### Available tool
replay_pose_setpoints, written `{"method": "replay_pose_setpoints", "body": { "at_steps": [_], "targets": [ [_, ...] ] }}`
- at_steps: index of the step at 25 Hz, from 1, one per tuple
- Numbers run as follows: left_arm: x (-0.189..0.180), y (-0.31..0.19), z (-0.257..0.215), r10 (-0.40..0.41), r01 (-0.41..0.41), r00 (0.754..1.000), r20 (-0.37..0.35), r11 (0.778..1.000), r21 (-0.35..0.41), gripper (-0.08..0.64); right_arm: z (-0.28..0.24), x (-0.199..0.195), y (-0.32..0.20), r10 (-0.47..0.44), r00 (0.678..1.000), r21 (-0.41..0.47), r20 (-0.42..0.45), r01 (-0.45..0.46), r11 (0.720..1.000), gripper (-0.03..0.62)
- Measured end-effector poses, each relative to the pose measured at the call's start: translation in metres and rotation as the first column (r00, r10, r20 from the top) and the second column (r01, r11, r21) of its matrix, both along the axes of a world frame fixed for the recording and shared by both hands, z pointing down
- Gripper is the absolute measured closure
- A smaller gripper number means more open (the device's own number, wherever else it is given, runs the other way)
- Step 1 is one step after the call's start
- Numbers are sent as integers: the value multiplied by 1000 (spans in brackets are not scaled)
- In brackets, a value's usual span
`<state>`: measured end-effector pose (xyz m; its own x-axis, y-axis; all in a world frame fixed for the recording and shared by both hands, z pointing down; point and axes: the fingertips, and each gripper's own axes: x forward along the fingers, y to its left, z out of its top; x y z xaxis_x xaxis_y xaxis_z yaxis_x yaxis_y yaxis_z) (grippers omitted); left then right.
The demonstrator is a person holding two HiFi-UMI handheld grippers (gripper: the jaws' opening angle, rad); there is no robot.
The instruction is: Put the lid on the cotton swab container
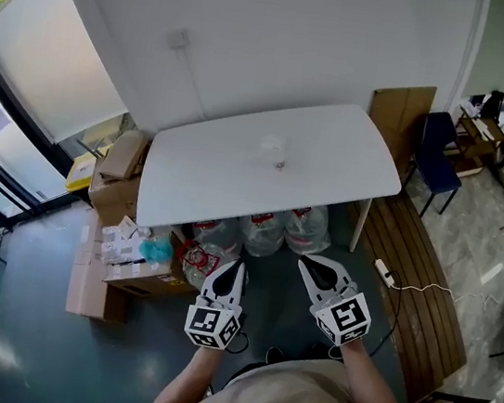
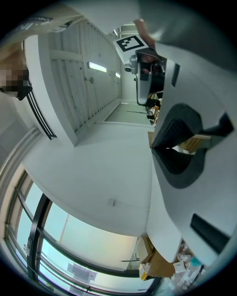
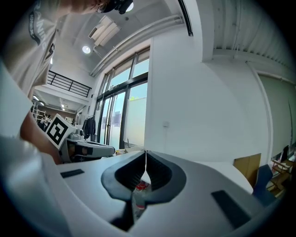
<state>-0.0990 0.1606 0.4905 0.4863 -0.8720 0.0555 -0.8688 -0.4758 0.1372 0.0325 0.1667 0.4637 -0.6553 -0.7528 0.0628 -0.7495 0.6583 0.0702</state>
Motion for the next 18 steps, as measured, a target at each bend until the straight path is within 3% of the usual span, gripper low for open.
{"method": "replay_pose_setpoints", "body": {
  "at_steps": [7, 18],
  "targets": [
    [3, -11, 33, 13, -16, 1000, -28, 996, -83, 548, 27, 0, -15, -7, 1000, -74, -29, 5, 997, 574],
    [29, -104, 26, -28, 27, 1000, -14, 997, -66, 546, 25, 24, -120, -60, 998, -41, -13, 59, 997, 574]
  ]
}}
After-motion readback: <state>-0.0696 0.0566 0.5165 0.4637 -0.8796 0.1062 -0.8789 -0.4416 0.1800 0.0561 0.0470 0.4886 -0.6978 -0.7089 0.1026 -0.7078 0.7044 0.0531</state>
